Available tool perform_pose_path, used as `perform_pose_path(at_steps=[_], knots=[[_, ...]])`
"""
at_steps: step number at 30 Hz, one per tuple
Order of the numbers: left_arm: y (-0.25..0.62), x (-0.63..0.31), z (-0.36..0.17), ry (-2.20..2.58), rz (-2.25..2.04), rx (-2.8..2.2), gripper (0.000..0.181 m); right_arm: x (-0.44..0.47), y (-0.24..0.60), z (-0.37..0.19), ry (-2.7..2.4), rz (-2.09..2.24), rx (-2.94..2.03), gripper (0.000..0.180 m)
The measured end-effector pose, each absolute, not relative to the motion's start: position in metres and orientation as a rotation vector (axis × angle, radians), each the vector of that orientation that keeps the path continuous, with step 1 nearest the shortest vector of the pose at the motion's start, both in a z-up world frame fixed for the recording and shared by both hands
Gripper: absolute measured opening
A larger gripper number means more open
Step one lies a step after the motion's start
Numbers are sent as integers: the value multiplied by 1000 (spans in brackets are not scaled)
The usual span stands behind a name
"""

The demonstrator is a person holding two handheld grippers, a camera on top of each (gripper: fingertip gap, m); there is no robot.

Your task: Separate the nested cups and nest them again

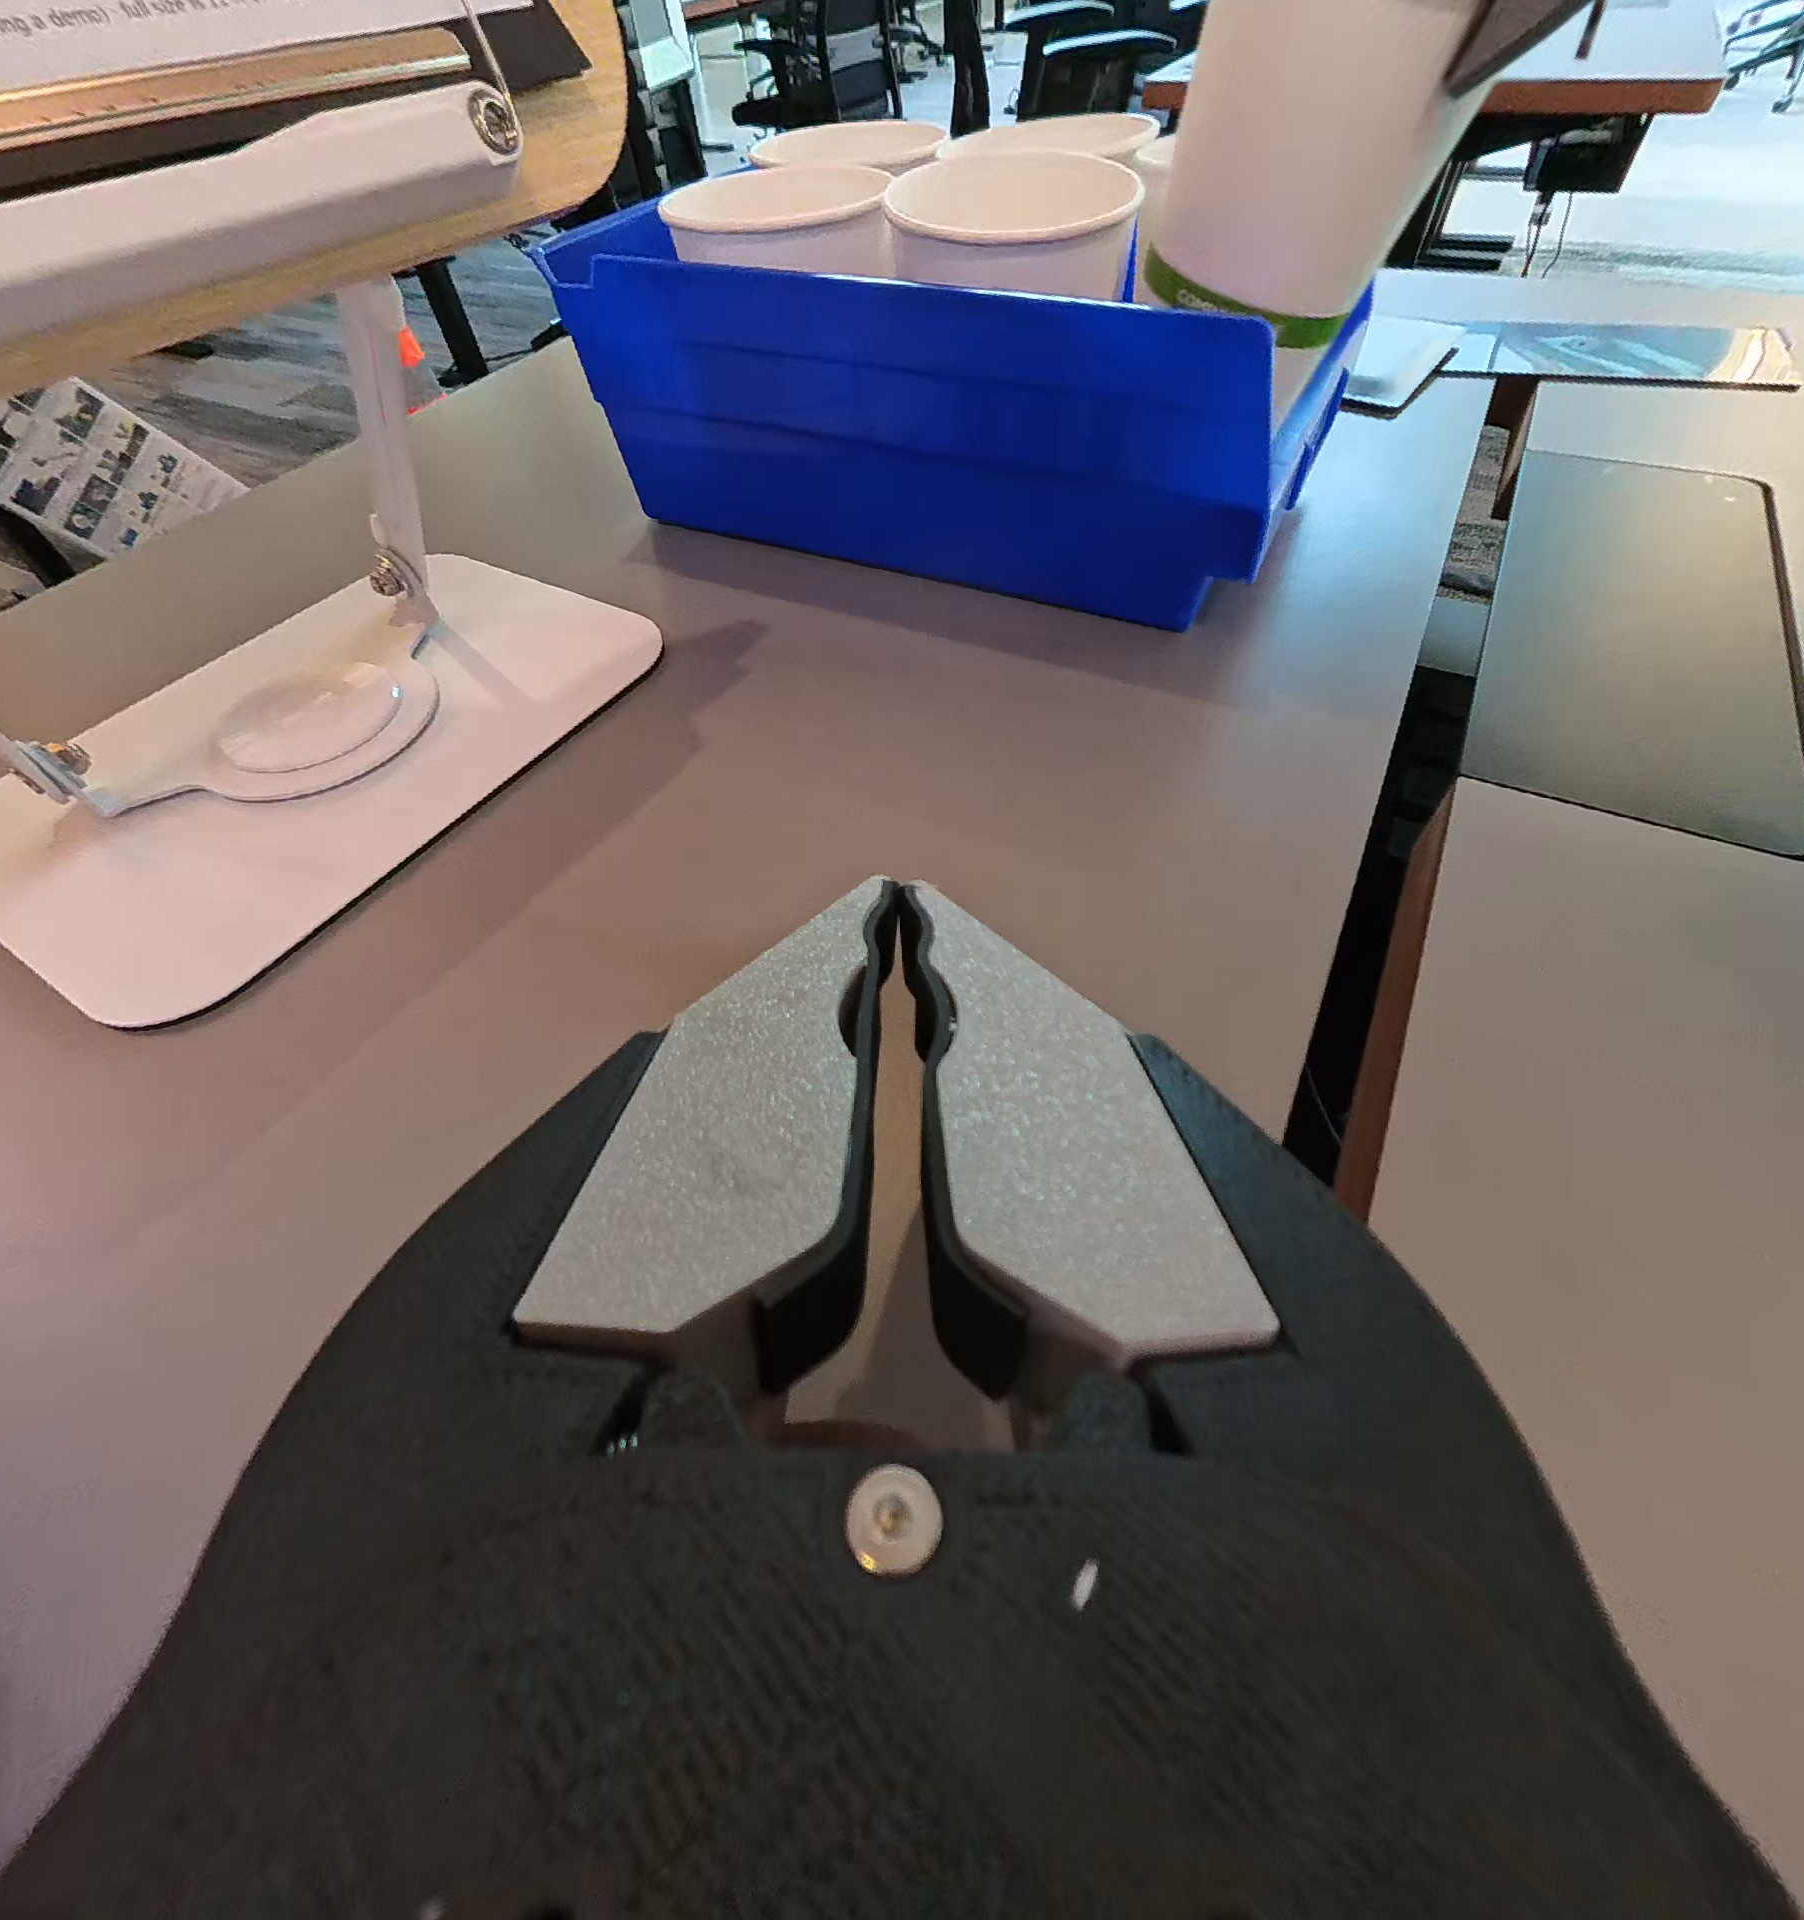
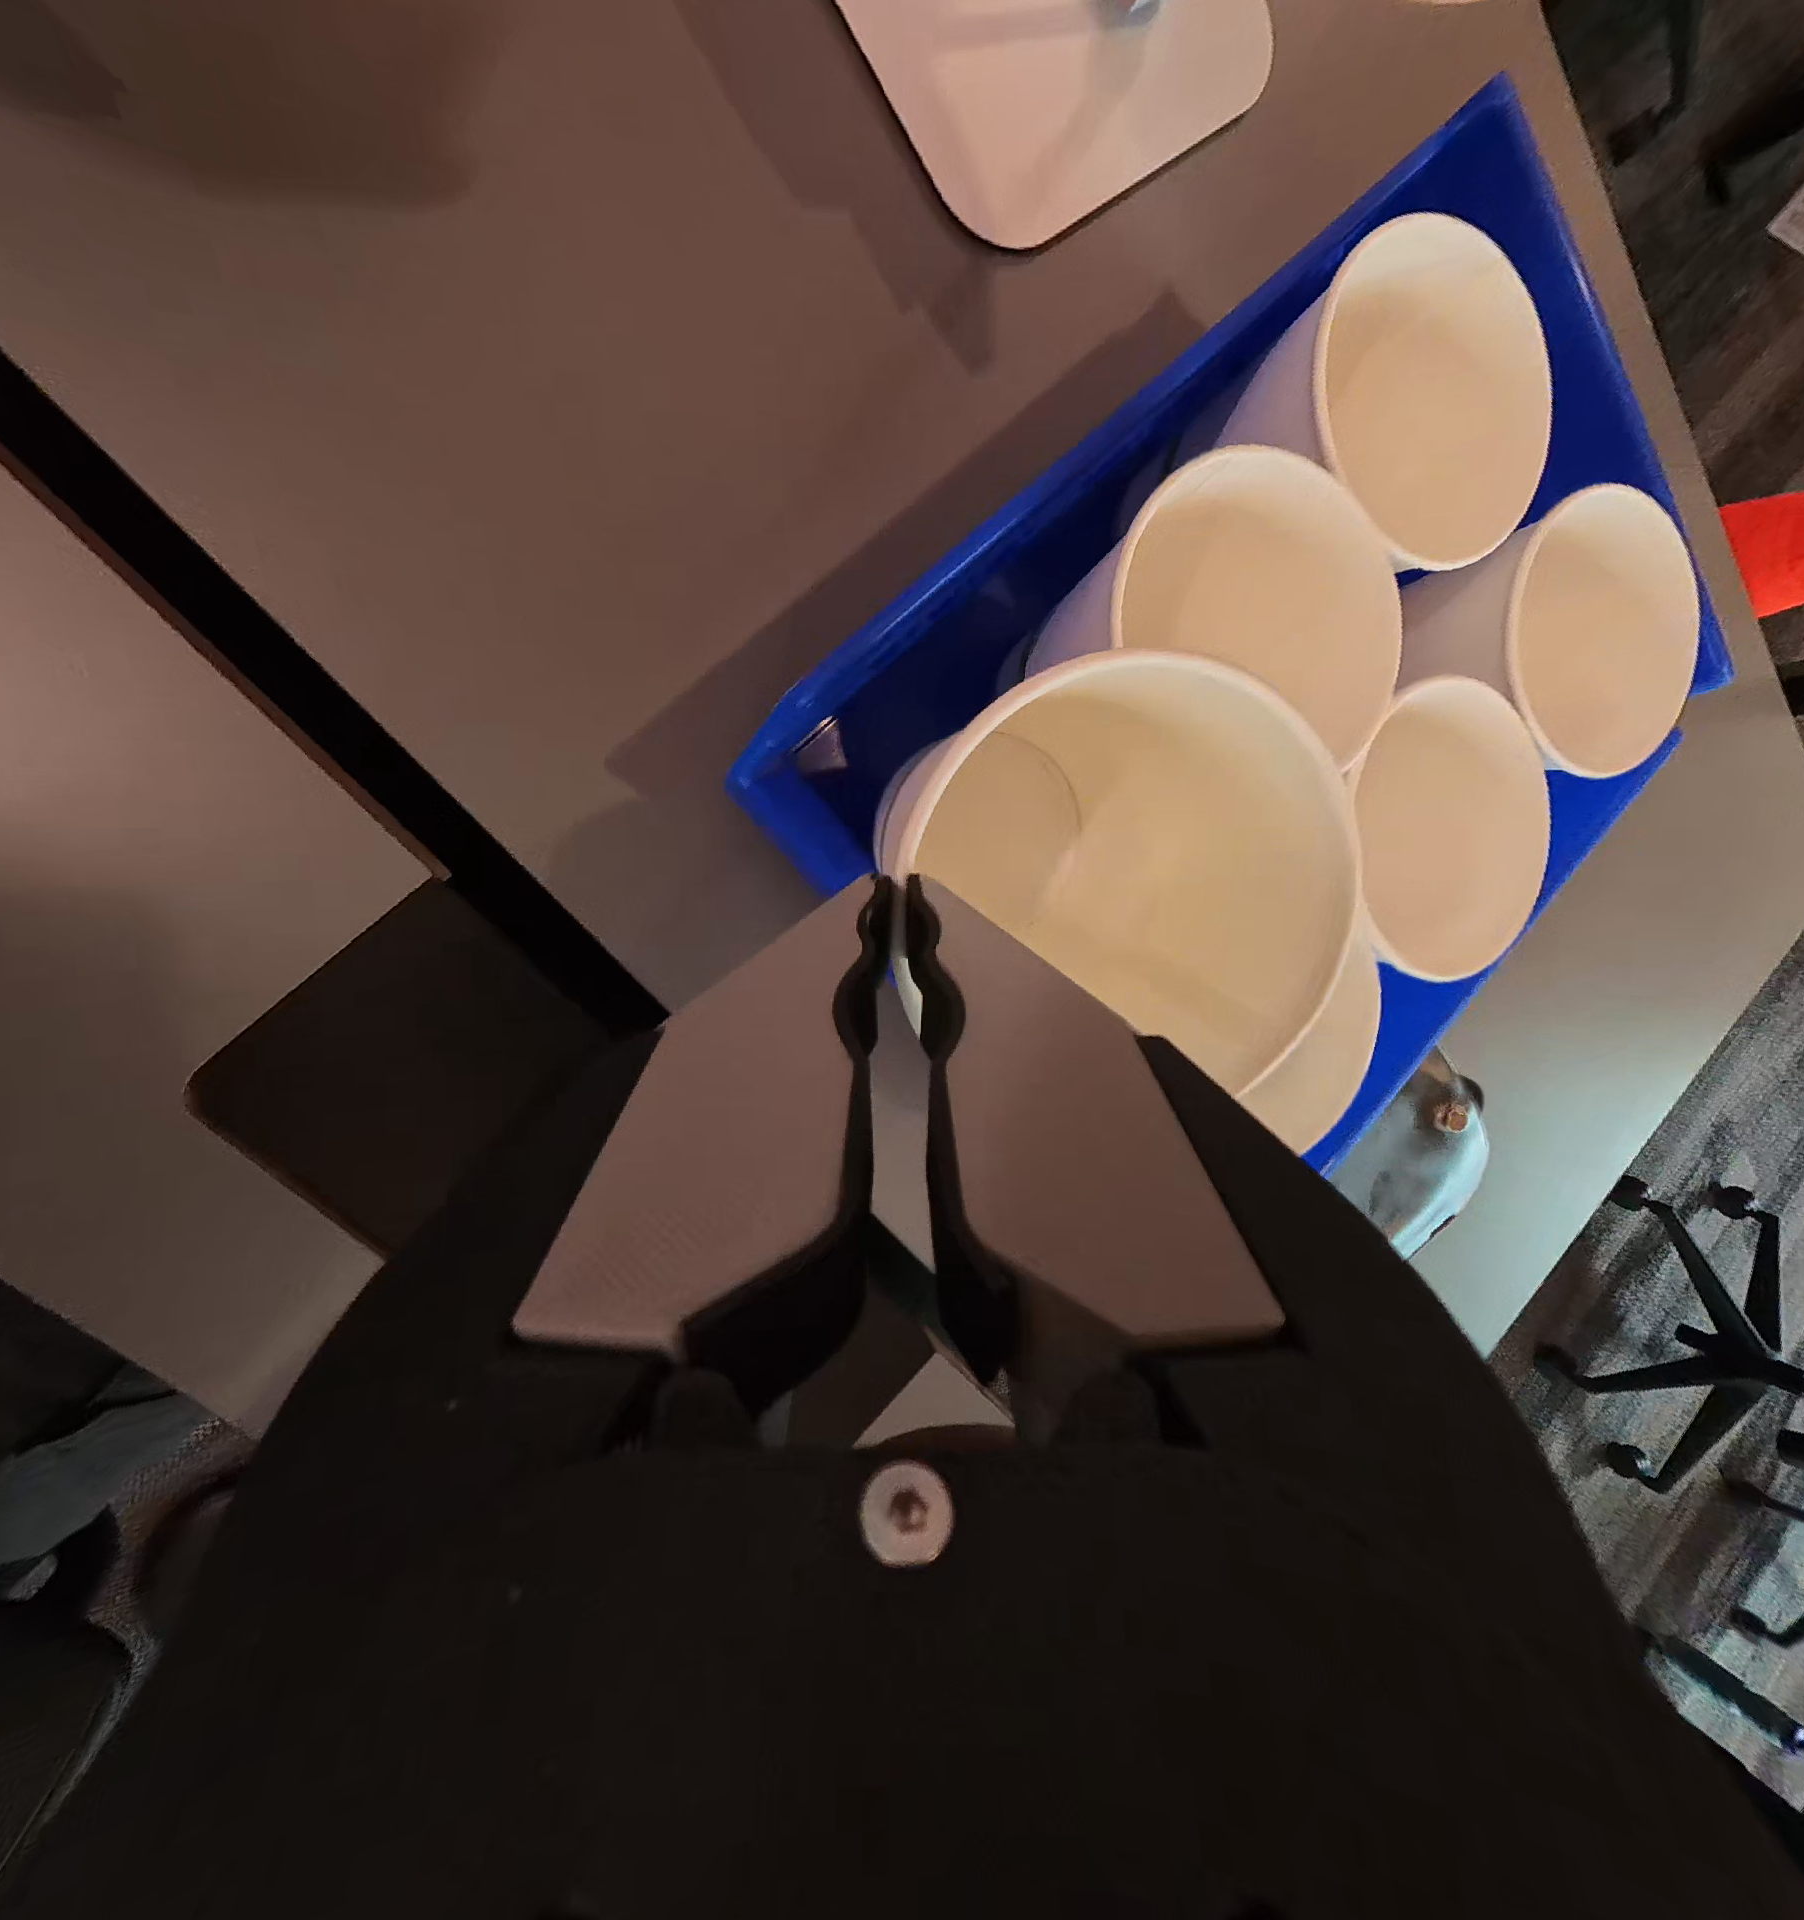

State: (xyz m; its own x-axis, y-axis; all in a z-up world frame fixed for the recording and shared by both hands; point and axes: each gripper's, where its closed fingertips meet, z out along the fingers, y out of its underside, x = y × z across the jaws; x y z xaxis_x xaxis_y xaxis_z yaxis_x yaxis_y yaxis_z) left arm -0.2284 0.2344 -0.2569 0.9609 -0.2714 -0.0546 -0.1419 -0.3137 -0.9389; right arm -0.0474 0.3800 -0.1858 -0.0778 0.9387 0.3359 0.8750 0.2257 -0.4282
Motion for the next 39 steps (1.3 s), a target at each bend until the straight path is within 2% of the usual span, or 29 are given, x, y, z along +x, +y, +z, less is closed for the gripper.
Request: perform_pose_path(at_steps=[19, 26, 30, 33, 36, 39], knots=[[235, -226, -257, 310, -137, -1900, 0, -78, 390, -227, -2091, 185, -1782, 1], [235, -228, -257, 286, -142, -1903, 2, -81, 379, -193, -1966, 337, -1706, 17], [236, -229, -258, 283, -130, -1911, 7, -88, 369, -159, -1802, 476, -1600, 18], [237, -232, -260, 269, -119, -1917, 11, -104, 342, -130, -1658, 673, -1485, 23], [238, -238, -262, 242, -99, -1924, 16, -127, 304, -109, -1529, 831, -1344, 37], [238, -246, -261, 206, -65, -1920, 21, -156, 271, -111, -1461, 889, -1241, 42]])
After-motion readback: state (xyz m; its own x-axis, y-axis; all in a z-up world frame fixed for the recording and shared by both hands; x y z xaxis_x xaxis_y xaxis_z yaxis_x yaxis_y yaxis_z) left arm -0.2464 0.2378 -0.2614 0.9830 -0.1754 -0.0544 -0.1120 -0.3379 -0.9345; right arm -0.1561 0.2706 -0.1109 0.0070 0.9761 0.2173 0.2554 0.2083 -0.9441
